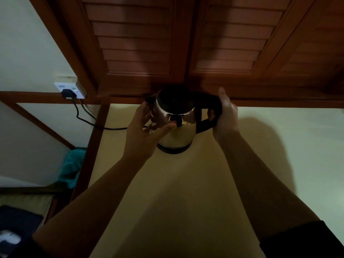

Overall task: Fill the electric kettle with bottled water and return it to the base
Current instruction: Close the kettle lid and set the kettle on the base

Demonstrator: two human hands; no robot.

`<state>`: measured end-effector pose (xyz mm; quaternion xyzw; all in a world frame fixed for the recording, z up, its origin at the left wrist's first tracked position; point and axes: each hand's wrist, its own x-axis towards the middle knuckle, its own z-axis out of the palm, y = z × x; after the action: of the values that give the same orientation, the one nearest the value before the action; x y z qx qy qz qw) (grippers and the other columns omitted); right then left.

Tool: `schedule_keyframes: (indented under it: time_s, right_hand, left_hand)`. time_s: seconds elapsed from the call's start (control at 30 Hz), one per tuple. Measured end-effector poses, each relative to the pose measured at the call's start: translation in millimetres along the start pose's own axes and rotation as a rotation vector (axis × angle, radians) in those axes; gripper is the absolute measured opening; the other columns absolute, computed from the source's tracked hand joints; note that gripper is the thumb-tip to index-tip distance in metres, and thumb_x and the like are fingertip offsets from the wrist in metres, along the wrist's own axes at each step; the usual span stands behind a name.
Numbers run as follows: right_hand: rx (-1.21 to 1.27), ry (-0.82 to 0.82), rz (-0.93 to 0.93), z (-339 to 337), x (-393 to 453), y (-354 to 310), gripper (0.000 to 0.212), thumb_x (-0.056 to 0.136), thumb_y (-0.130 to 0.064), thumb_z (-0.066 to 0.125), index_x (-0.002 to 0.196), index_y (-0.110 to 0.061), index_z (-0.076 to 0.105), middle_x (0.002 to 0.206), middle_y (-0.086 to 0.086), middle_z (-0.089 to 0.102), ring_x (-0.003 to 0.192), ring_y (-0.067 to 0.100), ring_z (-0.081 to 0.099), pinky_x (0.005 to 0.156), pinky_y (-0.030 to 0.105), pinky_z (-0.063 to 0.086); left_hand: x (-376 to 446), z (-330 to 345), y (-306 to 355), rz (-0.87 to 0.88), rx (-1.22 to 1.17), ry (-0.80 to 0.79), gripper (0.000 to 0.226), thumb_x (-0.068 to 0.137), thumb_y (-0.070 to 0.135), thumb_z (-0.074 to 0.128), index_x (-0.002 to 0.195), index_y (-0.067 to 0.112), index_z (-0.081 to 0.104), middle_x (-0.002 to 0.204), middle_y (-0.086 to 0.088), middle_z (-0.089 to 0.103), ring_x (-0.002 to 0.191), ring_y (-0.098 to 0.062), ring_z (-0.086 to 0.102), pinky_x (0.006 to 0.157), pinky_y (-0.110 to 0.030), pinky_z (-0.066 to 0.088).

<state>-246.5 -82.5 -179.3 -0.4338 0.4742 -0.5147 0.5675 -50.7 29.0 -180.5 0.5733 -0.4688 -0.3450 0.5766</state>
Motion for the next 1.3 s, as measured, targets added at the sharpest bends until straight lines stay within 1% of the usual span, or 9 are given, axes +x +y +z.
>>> schedule_keyframes:
  time_s: [0.13,0.27,0.43,0.6,0.73,0.9,1.0,1.07,1.3]
  right_hand:
    - [0.005,0.016,-0.002,2,3,-1,0.051,0.094,-0.056,0.06,0.059,-0.02,0.049,0.054,-0.003,0.041,0.053,0.013,0.039,0.06,0.029,0.035]
    - [-0.007,0.035,0.002,6,5,-7,0.054,0.099,-0.057,0.055,0.059,-0.021,0.05,0.055,-0.004,0.041,0.052,0.012,0.04,0.06,0.028,0.035]
    - [-0.024,0.0,-0.014,8,11,-12,0.063,0.109,-0.05,0.049,0.052,-0.03,0.067,0.053,-0.011,0.052,0.055,0.009,0.044,0.064,0.025,0.041]
    - [-0.009,0.058,0.022,5,14,-8,0.058,0.106,-0.053,0.053,0.055,-0.027,0.062,0.055,-0.004,0.045,0.055,0.013,0.042,0.064,0.03,0.039]
    - [-0.023,0.054,0.038,-1,11,-4,0.056,0.104,-0.055,0.052,0.061,-0.019,0.054,0.055,-0.002,0.046,0.054,0.014,0.043,0.064,0.031,0.039]
    - [-0.074,0.052,0.007,-6,4,1,0.056,0.106,-0.052,0.052,0.062,-0.017,0.053,0.057,0.0,0.046,0.053,0.014,0.043,0.06,0.029,0.039]
    - [-0.092,0.058,0.017,-5,4,3,0.055,0.109,-0.048,0.05,0.063,-0.018,0.054,0.057,-0.001,0.047,0.053,0.014,0.043,0.061,0.03,0.039]
    - [-0.117,0.057,0.022,-5,4,4,0.055,0.109,-0.05,0.049,0.064,-0.018,0.054,0.059,0.0,0.047,0.054,0.013,0.044,0.061,0.029,0.039]
    - [-0.235,0.08,-0.023,-6,0,9,0.065,0.112,-0.051,0.036,0.063,-0.013,0.056,0.06,0.003,0.053,0.062,0.019,0.051,0.07,0.036,0.041]
  left_hand:
    - [7,3,1,0.015,-0.002,-0.011,0.073,0.081,0.007,0.084,0.144,0.022,0.049,0.129,0.014,0.064,0.118,0.006,0.062,0.088,-0.013,0.053]
    - [13,4,1,0.037,0.011,-0.006,0.07,0.083,0.009,0.084,0.144,0.019,0.051,0.132,0.005,0.065,0.12,-0.008,0.064,0.093,-0.022,0.057]
    - [18,5,1,0.059,0.011,-0.001,0.068,0.084,0.01,0.082,0.143,0.015,0.051,0.133,0.0,0.064,0.118,-0.012,0.065,0.09,-0.017,0.054]
    - [27,7,1,0.048,0.067,-0.03,0.071,0.083,0.024,0.083,0.146,0.021,0.049,0.136,0.011,0.062,0.121,-0.005,0.063,0.091,-0.015,0.053]
    - [20,5,-1,0.041,0.053,-0.03,0.072,0.083,0.019,0.083,0.146,0.019,0.047,0.138,0.009,0.061,0.124,-0.002,0.061,0.091,-0.012,0.052]
    - [2,5,-10,0.011,0.068,-0.013,0.075,0.079,0.022,0.085,0.141,0.033,0.044,0.127,0.022,0.059,0.117,0.013,0.057,0.091,-0.016,0.054]
    - [0,4,-12,-0.006,0.068,-0.008,0.075,0.079,0.023,0.086,0.141,0.035,0.044,0.129,0.019,0.059,0.121,0.008,0.057,0.097,-0.022,0.054]
    - [1,4,-13,-0.005,0.07,-0.009,0.076,0.079,0.023,0.086,0.141,0.035,0.043,0.132,0.019,0.057,0.122,0.009,0.056,0.095,-0.017,0.054]
    - [-3,5,-19,0.008,0.065,-0.004,0.073,0.081,0.018,0.084,0.14,0.035,0.043,0.119,0.042,0.057,0.12,0.011,0.057,0.095,-0.018,0.054]
